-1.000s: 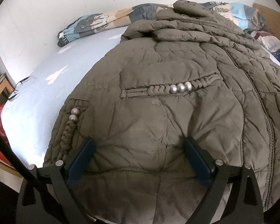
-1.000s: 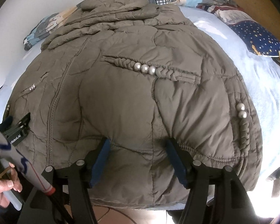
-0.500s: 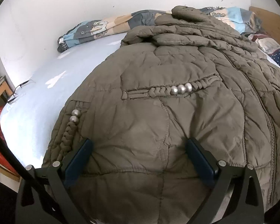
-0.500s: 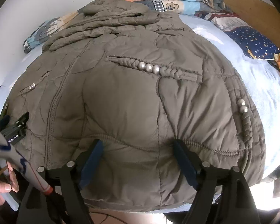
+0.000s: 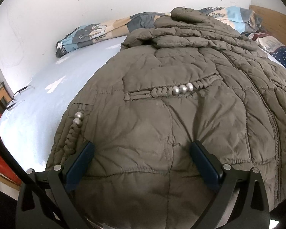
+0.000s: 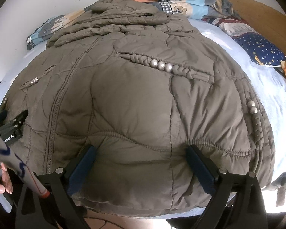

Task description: Fold large clothes

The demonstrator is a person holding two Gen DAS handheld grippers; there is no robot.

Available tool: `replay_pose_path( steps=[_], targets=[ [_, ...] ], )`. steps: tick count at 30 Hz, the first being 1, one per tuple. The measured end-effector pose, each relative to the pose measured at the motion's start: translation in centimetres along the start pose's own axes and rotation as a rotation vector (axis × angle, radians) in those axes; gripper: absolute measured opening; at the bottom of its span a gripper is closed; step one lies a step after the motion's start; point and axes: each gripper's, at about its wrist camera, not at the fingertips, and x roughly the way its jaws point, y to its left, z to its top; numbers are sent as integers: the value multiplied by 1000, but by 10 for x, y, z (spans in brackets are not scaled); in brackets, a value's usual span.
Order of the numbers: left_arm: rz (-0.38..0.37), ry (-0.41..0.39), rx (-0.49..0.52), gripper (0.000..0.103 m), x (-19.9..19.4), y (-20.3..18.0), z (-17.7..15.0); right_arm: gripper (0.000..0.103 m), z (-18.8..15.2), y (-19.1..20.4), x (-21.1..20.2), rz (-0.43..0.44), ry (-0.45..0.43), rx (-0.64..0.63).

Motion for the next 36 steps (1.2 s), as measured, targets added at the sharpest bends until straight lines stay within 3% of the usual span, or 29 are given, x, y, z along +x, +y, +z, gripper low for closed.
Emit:
replay_pose_path(
  steps=[36],
  targets=[
    [11, -5, 7, 101, 0, 0, -1, 102, -7, 7, 0, -30, -21, -33]
  ],
)
